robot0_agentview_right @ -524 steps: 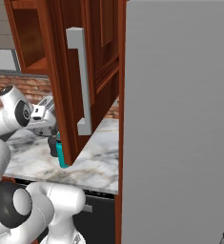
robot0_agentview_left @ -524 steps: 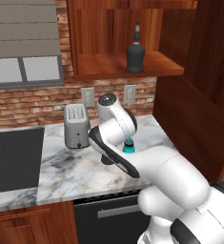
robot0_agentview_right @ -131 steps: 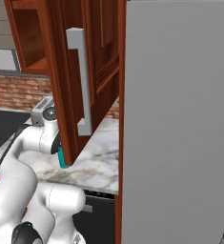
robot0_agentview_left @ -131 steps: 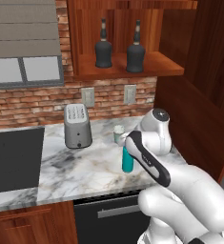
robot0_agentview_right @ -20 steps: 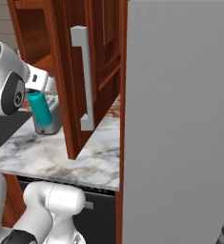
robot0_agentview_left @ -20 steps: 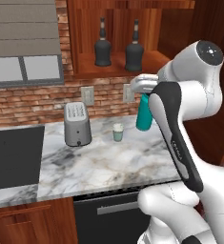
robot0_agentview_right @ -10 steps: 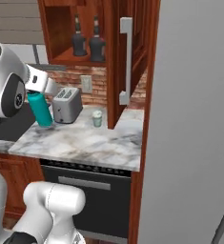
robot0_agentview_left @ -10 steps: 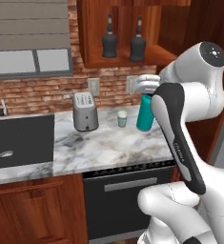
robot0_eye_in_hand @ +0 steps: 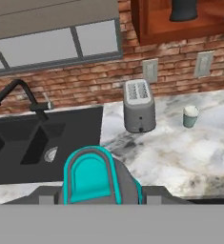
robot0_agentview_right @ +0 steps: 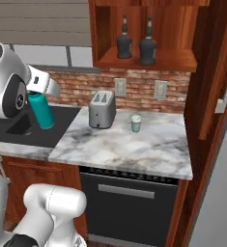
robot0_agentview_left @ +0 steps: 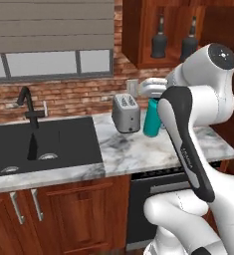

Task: Sort all alcoholic drinks to one cabinet, and non-alcoholic drinks to the other.

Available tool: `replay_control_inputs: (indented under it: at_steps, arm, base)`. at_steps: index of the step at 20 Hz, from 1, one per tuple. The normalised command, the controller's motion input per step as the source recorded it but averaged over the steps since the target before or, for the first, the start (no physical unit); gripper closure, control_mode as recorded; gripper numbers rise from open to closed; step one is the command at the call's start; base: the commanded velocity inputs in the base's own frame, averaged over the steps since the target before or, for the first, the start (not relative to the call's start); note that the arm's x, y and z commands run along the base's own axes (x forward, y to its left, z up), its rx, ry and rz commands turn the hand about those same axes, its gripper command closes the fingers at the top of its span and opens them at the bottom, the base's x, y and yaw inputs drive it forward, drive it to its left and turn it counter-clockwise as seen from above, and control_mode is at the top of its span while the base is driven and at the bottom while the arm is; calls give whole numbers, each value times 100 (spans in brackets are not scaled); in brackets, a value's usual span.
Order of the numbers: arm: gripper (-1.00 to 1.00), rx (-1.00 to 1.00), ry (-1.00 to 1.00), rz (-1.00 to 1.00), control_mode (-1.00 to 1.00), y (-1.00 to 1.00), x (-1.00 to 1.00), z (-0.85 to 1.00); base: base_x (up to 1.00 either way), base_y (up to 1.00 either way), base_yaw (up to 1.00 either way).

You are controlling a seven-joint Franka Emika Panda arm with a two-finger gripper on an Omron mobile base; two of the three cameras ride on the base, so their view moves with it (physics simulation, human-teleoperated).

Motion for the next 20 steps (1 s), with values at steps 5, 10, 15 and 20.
replay_control_inputs:
  at_steps: [5, 10, 15, 20]
  arm:
    - [100, 0, 0, 0, 100, 0, 0, 0]
    - [100, 0, 0, 0, 100, 0, 0, 0]
    - [100, 0, 0, 0, 100, 0, 0, 0]
    - [100, 0, 0, 0, 100, 0, 0, 0]
  base:
    - [-1, 100, 0]
    - [0, 100, 0]
    - [0, 99, 0]
    - [0, 94, 0]
